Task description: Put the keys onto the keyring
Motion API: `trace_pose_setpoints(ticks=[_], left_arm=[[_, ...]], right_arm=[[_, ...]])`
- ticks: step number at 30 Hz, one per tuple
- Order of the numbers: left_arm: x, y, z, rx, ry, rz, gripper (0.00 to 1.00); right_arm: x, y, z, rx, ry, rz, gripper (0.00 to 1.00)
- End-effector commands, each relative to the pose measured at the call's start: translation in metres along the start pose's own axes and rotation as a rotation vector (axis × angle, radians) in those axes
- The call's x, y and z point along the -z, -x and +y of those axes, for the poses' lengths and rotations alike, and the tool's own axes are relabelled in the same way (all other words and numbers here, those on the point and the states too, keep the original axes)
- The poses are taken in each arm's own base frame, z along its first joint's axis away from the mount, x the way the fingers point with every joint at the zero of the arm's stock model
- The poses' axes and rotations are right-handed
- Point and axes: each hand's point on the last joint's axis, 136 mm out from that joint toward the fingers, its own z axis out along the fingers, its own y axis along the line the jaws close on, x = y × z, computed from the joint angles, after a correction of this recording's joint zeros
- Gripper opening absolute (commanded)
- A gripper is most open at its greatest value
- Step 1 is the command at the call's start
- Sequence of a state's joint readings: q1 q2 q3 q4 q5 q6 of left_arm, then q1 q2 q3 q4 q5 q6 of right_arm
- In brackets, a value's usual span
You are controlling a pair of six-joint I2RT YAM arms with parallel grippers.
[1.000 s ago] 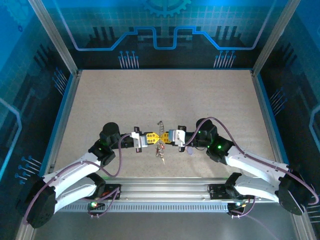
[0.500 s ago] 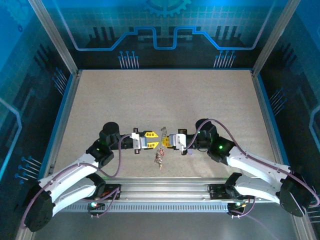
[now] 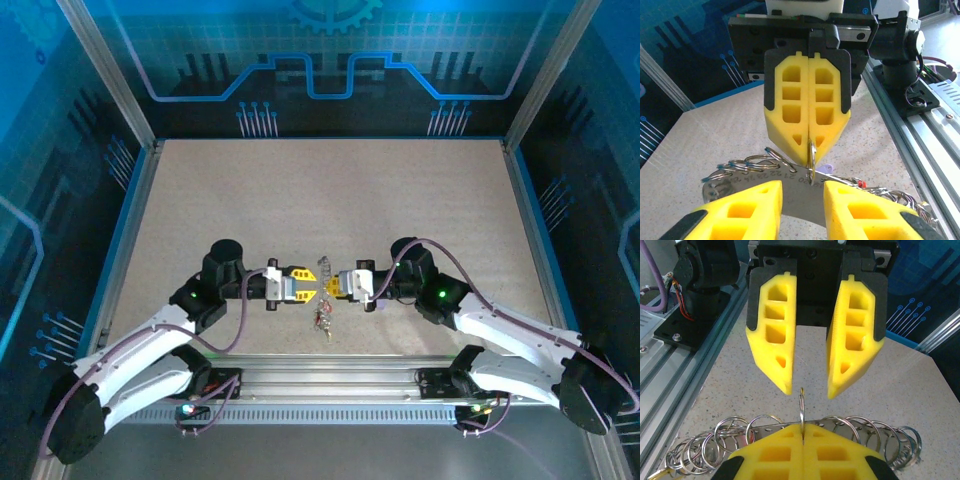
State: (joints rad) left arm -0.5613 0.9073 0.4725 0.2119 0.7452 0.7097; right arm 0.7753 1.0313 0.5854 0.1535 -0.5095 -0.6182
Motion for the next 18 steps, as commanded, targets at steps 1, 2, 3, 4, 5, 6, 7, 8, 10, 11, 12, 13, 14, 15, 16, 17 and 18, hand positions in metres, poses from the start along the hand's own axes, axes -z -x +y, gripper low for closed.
trace_pose_setpoints(ticks=[1, 2, 3, 4, 5, 6, 7, 8, 10, 11, 12, 13, 14, 15, 16, 17, 18], left_arm=[[-0.0008, 0.0113, -0.0021, -0.013, -0.046, -0.028, 0.29], [-0.0012, 0.0114, -0.0018, -0.013, -0.047, -0.030, 0.29], [-0.0020, 0.0116, -0.0015, -0.011, -0.048, -0.032, 0.29], [-0.0025, 0.0118, -0.0010, -0.011, -0.048, -0.033, 0.29], [-0.0031, 0.0117, -0.0008, -0.010, -0.050, -0.033, 0.29], [-0.0035, 0.0115, -0.0001, -0.009, -0.050, -0.034, 0.29], [-0.0041, 0.0116, 0.0008, -0.006, -0.048, -0.035, 0.29], [-0.0047, 0.0120, 0.0010, -0.006, -0.050, -0.038, 0.29], [-0.0057, 0.0126, 0.0021, -0.001, -0.051, -0.042, 0.28], [-0.0063, 0.0123, 0.0026, 0.003, -0.051, -0.043, 0.28], [-0.0069, 0.0122, 0.0031, 0.007, -0.052, -0.045, 0.28], [-0.0074, 0.0121, 0.0036, 0.011, -0.052, -0.047, 0.28], [-0.0079, 0.0125, 0.0040, 0.016, -0.052, -0.050, 0.27], [-0.0083, 0.0125, 0.0040, 0.021, -0.054, -0.052, 0.27], [-0.0090, 0.0125, 0.0040, 0.025, -0.056, -0.053, 0.27], [-0.0093, 0.0125, 0.0044, 0.031, -0.054, -0.055, 0.26], [-0.0096, 0.0128, 0.0053, 0.039, -0.052, -0.057, 0.26]], right_arm=[[0.0067, 0.0239, -0.0133, 0.049, -0.021, -0.058, 0.00], [0.0064, 0.0239, -0.0132, 0.050, -0.020, -0.058, 0.00], [0.0060, 0.0238, -0.0133, 0.050, -0.019, -0.057, 0.00], [0.0058, 0.0236, -0.0135, 0.049, -0.019, -0.057, 0.00], [0.0056, 0.0241, -0.0136, 0.051, -0.018, -0.059, 0.00], [0.0053, 0.0246, -0.0134, 0.050, -0.016, -0.061, 0.00], [0.0049, 0.0241, -0.0132, 0.048, -0.014, -0.060, 0.00], [0.0047, 0.0244, -0.0135, 0.048, -0.014, -0.062, 0.00], [0.0045, 0.0248, -0.0143, 0.048, -0.016, -0.062, 0.00], [0.0043, 0.0242, -0.0148, 0.046, -0.019, -0.059, 0.00], [0.0042, 0.0237, -0.0152, 0.044, -0.021, -0.058, 0.00], [0.0038, 0.0234, -0.0154, 0.043, -0.022, -0.056, 0.00], [0.0035, 0.0224, -0.0163, 0.042, -0.027, -0.051, 0.00], [0.0033, 0.0220, -0.0164, 0.042, -0.029, -0.048, 0.00], [0.0026, 0.0215, -0.0168, 0.042, -0.033, -0.044, 0.00], [0.0024, 0.0212, -0.0182, 0.044, -0.041, -0.039, 0.00], [0.0024, 0.0210, -0.0189, 0.045, -0.047, -0.036, 0.00]])
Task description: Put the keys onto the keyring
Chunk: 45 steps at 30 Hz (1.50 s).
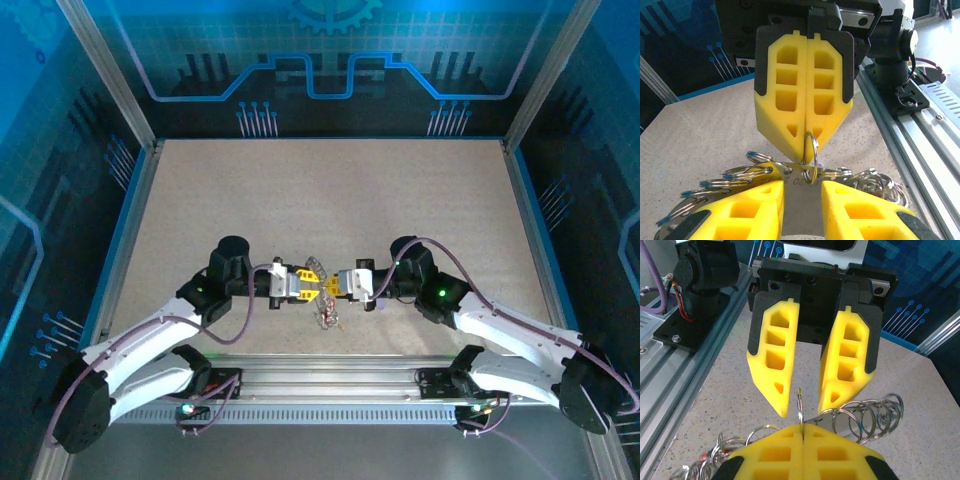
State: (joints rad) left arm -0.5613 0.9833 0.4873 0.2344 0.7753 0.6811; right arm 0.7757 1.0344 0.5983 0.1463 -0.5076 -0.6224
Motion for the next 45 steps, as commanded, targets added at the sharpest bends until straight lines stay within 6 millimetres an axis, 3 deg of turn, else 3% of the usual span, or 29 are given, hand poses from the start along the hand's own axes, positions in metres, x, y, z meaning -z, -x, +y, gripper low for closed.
trace_pose_setpoints(ticks=[1, 8, 17, 25, 31, 35, 37, 41, 45], left_arm=[[-0.001, 0.022, 0.005, -0.011, -0.012, -0.065, 0.26], [-0.004, 0.020, 0.012, 0.067, -0.007, -0.043, 0.21], [0.000, 0.023, 0.003, -0.030, -0.035, -0.051, 0.00], [0.004, 0.025, -0.014, -0.155, -0.139, 0.008, 0.00], [0.004, 0.026, -0.012, -0.210, -0.151, 0.029, 0.00], [0.001, 0.028, -0.008, -0.209, -0.147, 0.005, 0.00], [0.000, 0.031, -0.006, -0.207, -0.136, -0.009, 0.00], [-0.002, 0.036, 0.003, -0.147, -0.085, -0.044, 0.00], [-0.002, 0.039, 0.017, -0.066, 0.020, -0.099, 0.00]], right_arm=[[0.002, 0.017, -0.017, 0.040, -0.048, -0.031, 0.00], [0.001, 0.017, -0.015, 0.032, -0.047, -0.037, 0.00], [0.003, 0.017, -0.010, 0.039, -0.010, -0.035, 0.00], [0.009, 0.027, 0.004, 0.040, 0.140, -0.068, 0.00], [0.015, 0.040, 0.028, 0.042, 0.344, -0.100, 0.00], [0.014, 0.037, 0.036, 0.029, 0.397, -0.093, 0.00], [0.014, 0.044, 0.031, 0.044, 0.395, -0.100, 0.00], [0.006, 0.036, 0.018, 0.026, 0.312, -0.064, 0.00], [0.007, 0.029, -0.004, -0.020, 0.149, -0.055, 0.10]])
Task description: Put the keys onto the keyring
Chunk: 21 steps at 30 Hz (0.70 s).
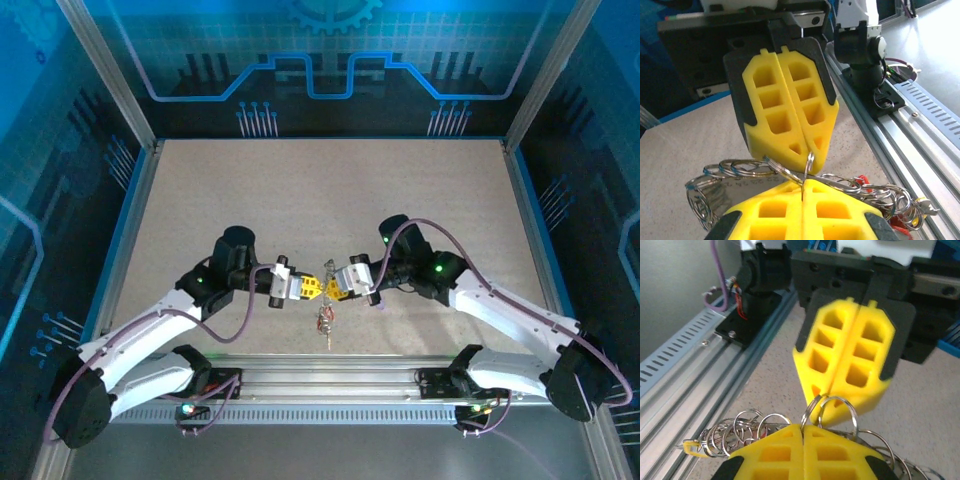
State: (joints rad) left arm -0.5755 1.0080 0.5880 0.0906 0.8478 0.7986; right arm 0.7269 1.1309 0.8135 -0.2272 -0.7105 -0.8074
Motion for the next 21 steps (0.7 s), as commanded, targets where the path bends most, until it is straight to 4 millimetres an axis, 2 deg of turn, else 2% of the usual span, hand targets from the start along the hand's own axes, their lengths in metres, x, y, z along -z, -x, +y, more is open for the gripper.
trace_pose_setpoints(ticks=[1, 2, 5, 10, 16, 21], left_arm=[[0.004, 0.018, 0.027, 0.025, 0.140, -0.086, 0.00], [0.005, 0.018, 0.027, 0.043, 0.152, -0.092, 0.00], [0.009, 0.018, 0.030, 0.065, 0.206, -0.131, 0.00], [0.012, 0.021, 0.029, 0.068, 0.230, -0.167, 0.00], [0.013, 0.023, 0.030, 0.061, 0.243, -0.183, 0.00], [0.014, 0.023, 0.030, 0.061, 0.247, -0.184, 0.00]], right_arm=[[0.009, 0.016, -0.021, -0.028, -0.136, -0.073, 0.17], [0.012, 0.014, -0.024, -0.040, -0.171, -0.074, 0.23], [0.021, 0.010, -0.033, -0.066, -0.282, -0.094, 0.25], [0.027, 0.005, -0.037, -0.112, -0.366, -0.118, 0.25], [0.030, 0.007, -0.045, -0.130, -0.427, -0.142, 0.24], [0.022, 0.012, -0.041, -0.128, -0.399, -0.161, 0.21]])
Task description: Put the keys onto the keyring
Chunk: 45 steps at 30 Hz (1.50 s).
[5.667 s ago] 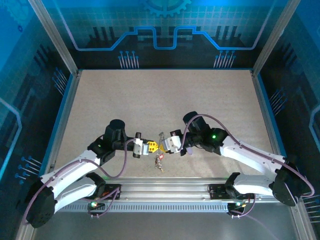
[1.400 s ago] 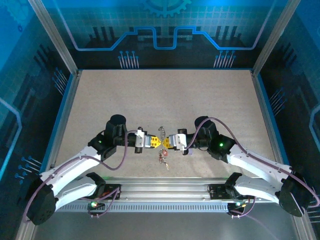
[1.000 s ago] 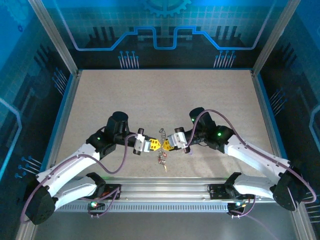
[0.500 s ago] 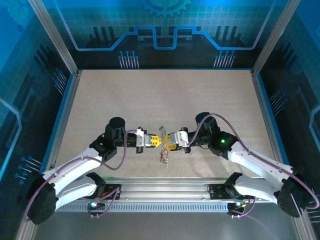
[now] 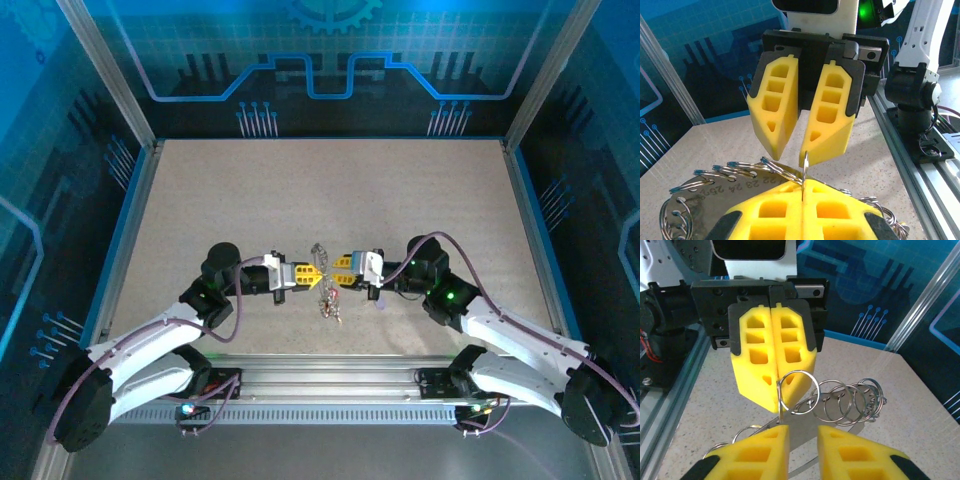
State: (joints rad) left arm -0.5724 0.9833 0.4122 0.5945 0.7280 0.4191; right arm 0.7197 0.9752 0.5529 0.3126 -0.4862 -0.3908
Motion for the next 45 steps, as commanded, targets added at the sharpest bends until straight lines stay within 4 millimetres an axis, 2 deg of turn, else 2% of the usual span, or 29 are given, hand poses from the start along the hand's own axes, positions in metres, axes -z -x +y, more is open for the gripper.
trace_pose_setpoints(ticks=[1, 21, 27, 45], left_arm=[[0.003, 0.016, 0.004, -0.044, 0.026, -0.053, 0.00], [0.002, 0.016, 0.010, -0.039, 0.058, -0.074, 0.00], [0.002, 0.016, 0.010, -0.041, 0.059, -0.074, 0.00], [0.002, 0.011, 0.006, -0.055, 0.040, -0.038, 0.00]], right_arm=[[-0.004, 0.011, 0.001, 0.000, -0.006, -0.044, 0.21], [-0.011, 0.006, 0.025, 0.014, 0.133, -0.023, 0.20], [-0.010, -0.002, 0.031, 0.033, 0.158, 0.013, 0.20], [-0.005, -0.001, 0.027, 0.066, 0.148, 0.025, 0.24]])
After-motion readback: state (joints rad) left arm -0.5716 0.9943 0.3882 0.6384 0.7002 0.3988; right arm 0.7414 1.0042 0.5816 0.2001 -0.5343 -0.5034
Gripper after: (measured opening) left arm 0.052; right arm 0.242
